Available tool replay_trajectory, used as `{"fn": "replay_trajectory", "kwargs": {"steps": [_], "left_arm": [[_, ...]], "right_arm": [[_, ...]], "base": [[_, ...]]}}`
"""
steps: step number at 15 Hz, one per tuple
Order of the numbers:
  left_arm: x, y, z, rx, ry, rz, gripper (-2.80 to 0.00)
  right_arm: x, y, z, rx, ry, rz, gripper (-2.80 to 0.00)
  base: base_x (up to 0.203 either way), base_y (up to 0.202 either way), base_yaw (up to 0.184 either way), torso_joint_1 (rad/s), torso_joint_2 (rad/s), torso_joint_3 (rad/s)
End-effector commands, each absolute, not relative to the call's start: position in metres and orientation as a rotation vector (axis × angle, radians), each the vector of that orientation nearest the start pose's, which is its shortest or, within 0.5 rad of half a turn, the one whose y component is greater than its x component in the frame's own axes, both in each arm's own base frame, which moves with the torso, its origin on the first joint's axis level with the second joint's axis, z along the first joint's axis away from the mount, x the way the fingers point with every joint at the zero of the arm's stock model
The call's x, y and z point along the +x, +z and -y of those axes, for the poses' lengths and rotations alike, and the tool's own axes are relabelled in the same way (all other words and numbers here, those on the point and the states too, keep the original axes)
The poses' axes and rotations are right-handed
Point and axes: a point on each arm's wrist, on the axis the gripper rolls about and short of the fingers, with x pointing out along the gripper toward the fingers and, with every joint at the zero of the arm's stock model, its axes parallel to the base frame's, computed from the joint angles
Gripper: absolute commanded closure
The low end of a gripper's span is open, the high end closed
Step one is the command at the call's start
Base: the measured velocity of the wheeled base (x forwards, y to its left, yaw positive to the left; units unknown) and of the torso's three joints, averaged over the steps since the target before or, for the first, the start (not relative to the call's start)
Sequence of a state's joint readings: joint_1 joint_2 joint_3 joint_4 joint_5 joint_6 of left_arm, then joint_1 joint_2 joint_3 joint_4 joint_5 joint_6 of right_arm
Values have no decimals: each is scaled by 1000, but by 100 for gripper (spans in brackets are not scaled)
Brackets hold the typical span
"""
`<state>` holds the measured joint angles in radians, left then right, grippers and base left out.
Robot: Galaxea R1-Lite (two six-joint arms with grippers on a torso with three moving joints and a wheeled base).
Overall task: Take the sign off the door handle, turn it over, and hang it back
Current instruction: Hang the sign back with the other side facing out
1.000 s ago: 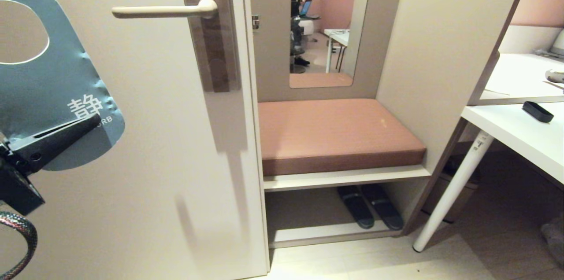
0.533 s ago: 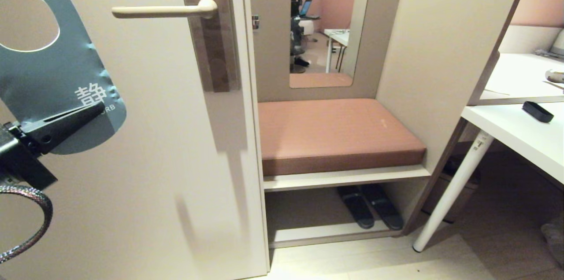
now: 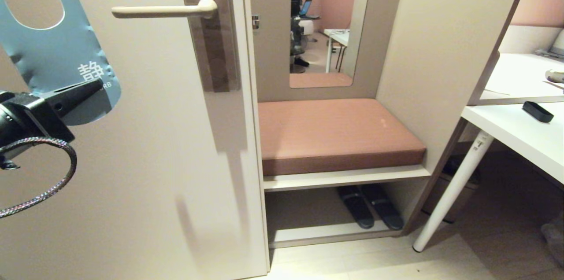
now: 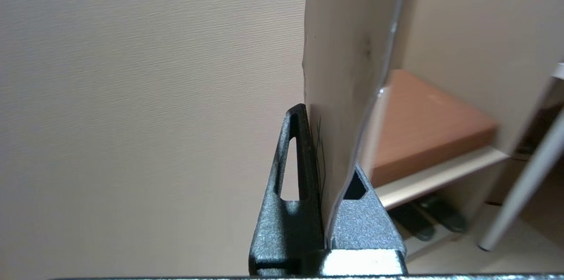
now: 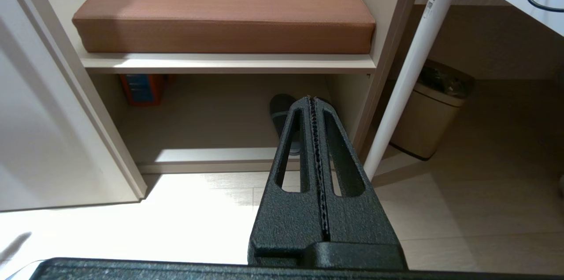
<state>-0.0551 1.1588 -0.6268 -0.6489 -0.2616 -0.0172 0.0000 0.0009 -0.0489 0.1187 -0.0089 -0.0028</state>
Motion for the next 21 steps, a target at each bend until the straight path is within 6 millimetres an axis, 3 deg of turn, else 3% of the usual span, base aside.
{"fn": "replay_trajectory", "kwargs": {"steps": [1,10,21], "left_arm": [[178,260,15,5,-298,93,0],[209,252,14,65,-196,35,0],[256,264,16,65,-158,42,0]], "right_arm": [[-27,77,0,-3,-9,-72,0],[-27,77,0,-3,-9,-72,0],[-27,77,0,-3,-8,-72,0]], "base": [[0,0,0,0,0,0],[0,0,0,0,0,0],[0,0,0,0,0,0]]}}
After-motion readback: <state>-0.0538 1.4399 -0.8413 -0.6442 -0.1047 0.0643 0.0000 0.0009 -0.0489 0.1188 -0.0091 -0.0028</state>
